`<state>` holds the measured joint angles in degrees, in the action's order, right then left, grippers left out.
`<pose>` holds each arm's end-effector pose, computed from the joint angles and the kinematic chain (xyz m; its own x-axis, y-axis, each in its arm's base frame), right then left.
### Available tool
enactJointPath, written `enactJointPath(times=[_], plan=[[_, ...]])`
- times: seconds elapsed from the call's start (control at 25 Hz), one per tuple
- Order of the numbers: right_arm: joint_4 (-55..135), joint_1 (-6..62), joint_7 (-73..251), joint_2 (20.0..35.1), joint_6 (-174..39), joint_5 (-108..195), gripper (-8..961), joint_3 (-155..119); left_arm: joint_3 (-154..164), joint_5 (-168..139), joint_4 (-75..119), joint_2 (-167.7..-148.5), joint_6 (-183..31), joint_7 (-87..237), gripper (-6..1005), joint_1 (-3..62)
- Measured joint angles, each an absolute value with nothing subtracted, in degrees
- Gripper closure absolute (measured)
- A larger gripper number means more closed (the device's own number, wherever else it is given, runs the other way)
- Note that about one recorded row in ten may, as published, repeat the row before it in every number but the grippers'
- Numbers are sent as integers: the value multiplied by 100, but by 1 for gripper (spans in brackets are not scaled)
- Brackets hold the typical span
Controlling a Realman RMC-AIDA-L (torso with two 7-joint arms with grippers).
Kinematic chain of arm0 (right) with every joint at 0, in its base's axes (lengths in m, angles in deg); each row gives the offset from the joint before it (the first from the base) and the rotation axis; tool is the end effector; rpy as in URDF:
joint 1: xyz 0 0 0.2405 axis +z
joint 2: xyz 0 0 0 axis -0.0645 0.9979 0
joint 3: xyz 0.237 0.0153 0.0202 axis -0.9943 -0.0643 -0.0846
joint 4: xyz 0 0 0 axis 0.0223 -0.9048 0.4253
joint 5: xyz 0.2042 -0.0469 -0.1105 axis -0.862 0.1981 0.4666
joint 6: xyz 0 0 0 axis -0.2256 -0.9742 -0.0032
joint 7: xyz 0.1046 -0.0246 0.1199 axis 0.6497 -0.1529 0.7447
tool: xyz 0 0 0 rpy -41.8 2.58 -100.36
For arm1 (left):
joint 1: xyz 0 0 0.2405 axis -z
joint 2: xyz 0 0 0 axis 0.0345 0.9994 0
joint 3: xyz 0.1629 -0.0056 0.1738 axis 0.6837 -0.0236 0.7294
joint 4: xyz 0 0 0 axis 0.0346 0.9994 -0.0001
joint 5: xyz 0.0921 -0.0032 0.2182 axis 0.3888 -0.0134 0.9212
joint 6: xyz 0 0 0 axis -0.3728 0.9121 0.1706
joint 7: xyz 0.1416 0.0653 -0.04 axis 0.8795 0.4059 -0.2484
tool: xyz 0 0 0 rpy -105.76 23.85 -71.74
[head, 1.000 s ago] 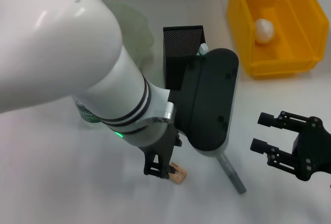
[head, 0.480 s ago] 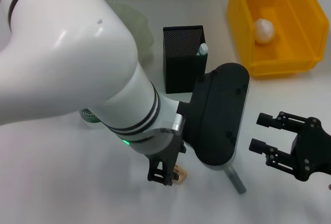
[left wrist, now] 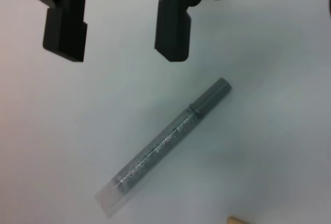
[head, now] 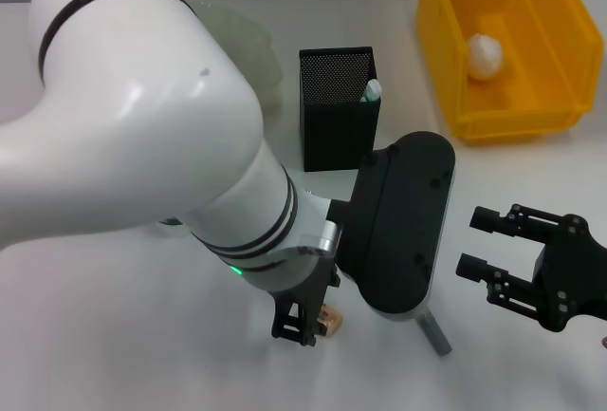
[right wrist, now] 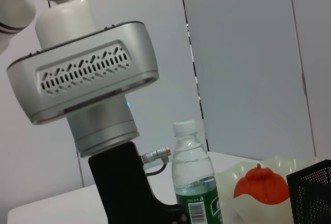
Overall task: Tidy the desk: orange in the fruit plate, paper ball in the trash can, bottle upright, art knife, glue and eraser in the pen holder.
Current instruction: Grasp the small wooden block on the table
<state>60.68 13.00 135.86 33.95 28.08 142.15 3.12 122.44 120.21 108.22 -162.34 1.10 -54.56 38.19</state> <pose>0.3104 0.2375 -0.0156 0.6977 -0.1480 -0.7010 -0.3936 -0.8967 -0.2024 -0.0734 0.2714 -0.1259 0.7702 -0.3486 -0.5341 -0.3582 -0.9293 0.0900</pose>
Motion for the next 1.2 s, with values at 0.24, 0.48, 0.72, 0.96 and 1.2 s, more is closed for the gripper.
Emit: enactJointPath(times=[0.24, 0.48, 0.72, 0.96, 1.2], plan=[[6034, 1300, 13575, 3394, 2803, 14211, 382, 312, 12342, 12045, 10617, -16234, -29, -5452, 501, 3836], [6029, 1306, 13571, 3394, 2798, 14206, 382, 312, 12357, 12050, 10567, -16235, -74, -5450, 500, 3847], [6030, 1344, 13571, 3394, 2759, 14206, 383, 312, 12422, 12050, 10501, -16234, -156, -5429, 501, 3861], [6030, 1348, 13571, 3394, 2748, 14206, 383, 312, 12473, 12050, 10450, -16235, -207, -5432, 501, 3897], [6030, 1370, 13571, 3395, 2681, 14206, 383, 312, 12642, 12049, 10316, -16234, -289, -5477, 502, 3960]])
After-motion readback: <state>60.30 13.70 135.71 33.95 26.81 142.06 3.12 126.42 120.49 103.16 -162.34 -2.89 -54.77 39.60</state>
